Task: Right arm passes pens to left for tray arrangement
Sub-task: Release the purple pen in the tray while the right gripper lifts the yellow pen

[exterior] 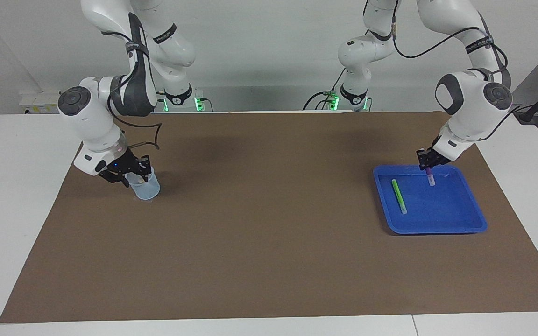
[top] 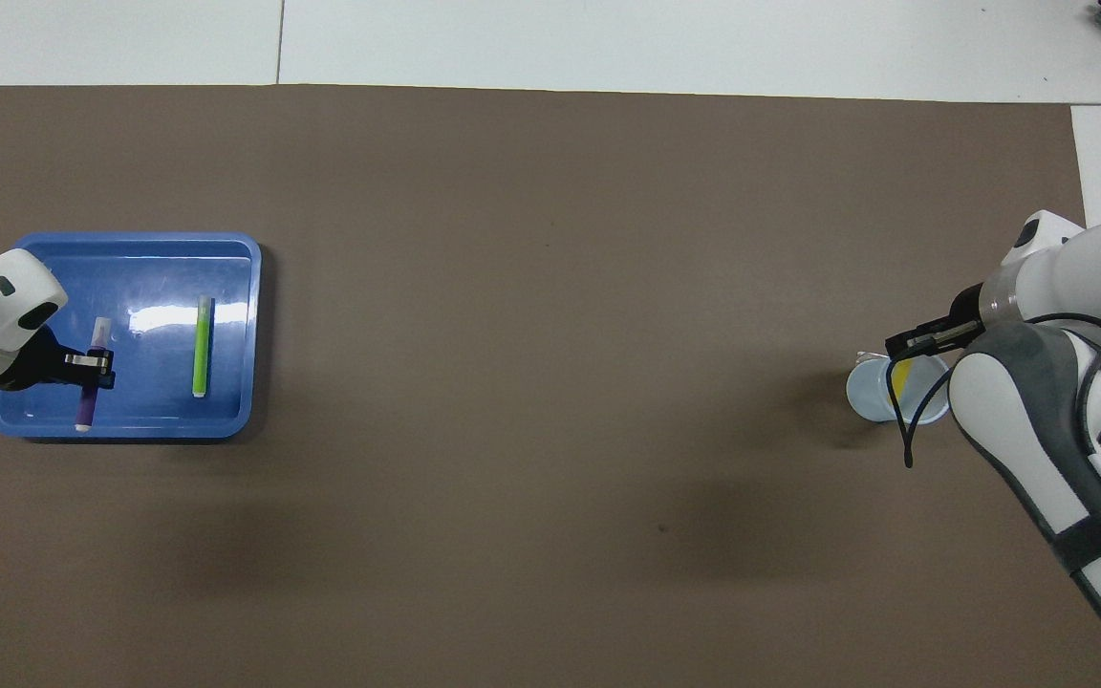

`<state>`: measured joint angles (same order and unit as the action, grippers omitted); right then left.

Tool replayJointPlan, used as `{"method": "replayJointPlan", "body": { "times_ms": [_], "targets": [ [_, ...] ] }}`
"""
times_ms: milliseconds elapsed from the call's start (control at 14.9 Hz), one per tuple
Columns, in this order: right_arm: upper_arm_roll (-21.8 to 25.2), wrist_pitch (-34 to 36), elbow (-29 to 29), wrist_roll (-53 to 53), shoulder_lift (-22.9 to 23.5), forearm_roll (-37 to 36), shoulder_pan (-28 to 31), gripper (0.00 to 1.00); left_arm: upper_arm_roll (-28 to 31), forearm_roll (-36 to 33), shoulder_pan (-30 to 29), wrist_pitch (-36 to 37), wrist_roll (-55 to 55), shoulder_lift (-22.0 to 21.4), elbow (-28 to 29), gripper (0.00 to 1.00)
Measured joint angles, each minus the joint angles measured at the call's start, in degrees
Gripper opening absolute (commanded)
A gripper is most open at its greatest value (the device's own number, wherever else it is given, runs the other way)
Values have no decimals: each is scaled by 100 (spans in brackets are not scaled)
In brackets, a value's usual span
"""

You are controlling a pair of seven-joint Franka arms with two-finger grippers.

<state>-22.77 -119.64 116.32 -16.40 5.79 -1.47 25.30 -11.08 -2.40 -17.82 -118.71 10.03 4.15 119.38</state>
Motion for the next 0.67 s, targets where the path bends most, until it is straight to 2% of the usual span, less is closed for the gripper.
{"method": "replayJointPlan", "body": {
  "times_ms": [67,403,672],
  "targets": [
    [-1,1,18,0,0,0,0,47,0,-48,-1,-132,0,98,7,0],
    [-20,0,113,0,0,0,-2,47,5,-82,-5,-769,-1,598,20,0],
    [-20,-3,149,0,0,0,-2,24,12,-84,-25,-1219,-5,925,22,0]
  ]
}}
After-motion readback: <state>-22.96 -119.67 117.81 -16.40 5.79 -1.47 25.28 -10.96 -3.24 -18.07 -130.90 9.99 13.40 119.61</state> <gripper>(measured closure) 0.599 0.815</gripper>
